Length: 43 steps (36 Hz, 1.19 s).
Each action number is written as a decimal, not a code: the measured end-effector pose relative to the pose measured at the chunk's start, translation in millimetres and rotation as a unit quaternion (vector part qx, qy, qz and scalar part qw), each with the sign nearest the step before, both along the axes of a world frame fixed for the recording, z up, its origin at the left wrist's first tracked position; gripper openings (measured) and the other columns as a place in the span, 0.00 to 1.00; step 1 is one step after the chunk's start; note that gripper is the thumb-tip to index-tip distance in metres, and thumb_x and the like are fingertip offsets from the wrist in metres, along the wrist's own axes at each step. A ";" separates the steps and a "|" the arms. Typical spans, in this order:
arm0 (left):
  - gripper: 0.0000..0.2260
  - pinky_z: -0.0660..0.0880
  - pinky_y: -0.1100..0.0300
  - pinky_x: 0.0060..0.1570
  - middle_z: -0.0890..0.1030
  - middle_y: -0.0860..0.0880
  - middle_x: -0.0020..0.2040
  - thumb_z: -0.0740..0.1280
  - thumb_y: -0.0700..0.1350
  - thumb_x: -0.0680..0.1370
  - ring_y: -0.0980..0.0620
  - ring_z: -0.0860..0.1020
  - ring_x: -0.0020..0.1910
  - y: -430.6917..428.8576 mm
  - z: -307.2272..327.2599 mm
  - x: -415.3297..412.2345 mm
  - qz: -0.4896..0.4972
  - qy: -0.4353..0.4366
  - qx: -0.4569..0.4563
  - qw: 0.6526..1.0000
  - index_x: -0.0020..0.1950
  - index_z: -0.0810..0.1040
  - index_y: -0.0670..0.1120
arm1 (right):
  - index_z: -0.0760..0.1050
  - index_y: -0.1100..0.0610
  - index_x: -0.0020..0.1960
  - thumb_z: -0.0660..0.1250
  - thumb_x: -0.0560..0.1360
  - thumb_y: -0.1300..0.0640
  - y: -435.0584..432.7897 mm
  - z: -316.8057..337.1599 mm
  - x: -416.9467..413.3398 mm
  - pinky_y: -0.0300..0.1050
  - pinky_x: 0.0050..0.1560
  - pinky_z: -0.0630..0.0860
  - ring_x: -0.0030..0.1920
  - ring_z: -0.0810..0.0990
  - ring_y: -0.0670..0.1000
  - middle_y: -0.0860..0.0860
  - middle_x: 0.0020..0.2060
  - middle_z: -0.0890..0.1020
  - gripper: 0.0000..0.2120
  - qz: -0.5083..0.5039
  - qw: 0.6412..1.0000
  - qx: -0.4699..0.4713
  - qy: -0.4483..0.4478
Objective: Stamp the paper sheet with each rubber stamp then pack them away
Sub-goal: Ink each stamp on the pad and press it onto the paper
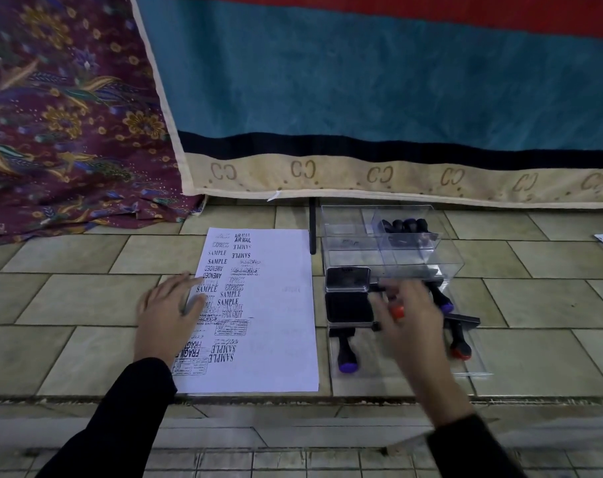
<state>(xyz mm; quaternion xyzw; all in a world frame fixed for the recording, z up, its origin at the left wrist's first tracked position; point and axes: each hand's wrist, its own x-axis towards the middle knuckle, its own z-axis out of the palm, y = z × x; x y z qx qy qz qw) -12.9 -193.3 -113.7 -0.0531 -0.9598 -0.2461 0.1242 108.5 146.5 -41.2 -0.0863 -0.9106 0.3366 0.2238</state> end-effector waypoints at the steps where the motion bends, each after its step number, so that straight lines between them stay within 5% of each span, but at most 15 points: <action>1: 0.18 0.55 0.51 0.70 0.75 0.54 0.68 0.60 0.56 0.75 0.50 0.70 0.68 0.1 0.2 -0.1 -0.001 0.001 0.002 1.000 0.63 0.78 0.56 | 0.73 0.51 0.53 0.64 0.76 0.53 10.6 8.9 -15.9 0.40 0.46 0.77 0.44 0.76 0.43 0.45 0.47 0.75 0.07 -0.011 1.000 0.013 0.017; 5: 0.18 0.56 0.51 0.70 0.75 0.54 0.67 0.61 0.56 0.75 0.51 0.70 0.67 0.1 -0.3 -0.7 -0.002 0.005 0.004 1.000 0.62 0.78 0.56 | 0.76 0.61 0.56 0.64 0.77 0.62 55.1 34.2 -86.4 0.39 0.47 0.71 0.46 0.77 0.50 0.56 0.50 0.79 0.09 -0.046 0.997 0.062 0.012; 13: 0.17 0.55 0.52 0.70 0.75 0.54 0.67 0.61 0.56 0.75 0.51 0.70 0.68 0.6 1.6 0.6 0.001 0.001 0.007 1.000 0.62 0.78 0.57 | 0.77 0.62 0.58 0.59 0.79 0.63 91.8 28.3 -173.3 0.49 0.51 0.76 0.54 0.78 0.60 0.61 0.55 0.80 0.12 -0.080 0.971 0.133 -0.184; 17: 0.17 0.55 0.51 0.70 0.75 0.55 0.67 0.61 0.56 0.75 0.51 0.70 0.67 1.3 3.3 1.7 0.002 -0.001 0.011 1.000 0.61 0.78 0.57 | 0.78 0.63 0.44 0.60 0.77 0.64 92.7 21.0 -188.6 0.44 0.40 0.71 0.44 0.79 0.57 0.60 0.43 0.80 0.09 -0.070 0.963 0.119 -0.230; 23: 0.18 0.56 0.50 0.70 0.75 0.55 0.67 0.59 0.57 0.74 0.51 0.70 0.67 2.2 5.8 2.2 0.002 -0.001 0.011 1.000 0.61 0.78 0.57 | 0.80 0.64 0.45 0.64 0.76 0.64 88.3 14.0 -198.0 0.54 0.50 0.79 0.46 0.81 0.60 0.61 0.43 0.82 0.07 -0.064 0.963 0.125 -0.232; 32: 0.20 0.55 0.51 0.70 0.75 0.54 0.68 0.58 0.58 0.73 0.51 0.69 0.68 4.3 9.1 3.6 0.004 -0.008 0.017 1.000 0.62 0.78 0.55 | 0.78 0.61 0.52 0.65 0.75 0.65 86.3 8.8 -197.4 0.51 0.49 0.77 0.51 0.80 0.61 0.61 0.50 0.81 0.07 -0.086 0.959 0.177 -0.203; 43: 0.19 0.56 0.50 0.70 0.76 0.54 0.67 0.59 0.57 0.73 0.50 0.70 0.68 2.4 5.3 0.3 0.002 -0.006 0.003 1.000 0.62 0.78 0.56 | 0.74 0.59 0.63 0.65 0.76 0.62 97.5 15.6 -185.5 0.51 0.53 0.77 0.52 0.79 0.59 0.60 0.58 0.77 0.16 -0.070 0.993 0.097 -0.017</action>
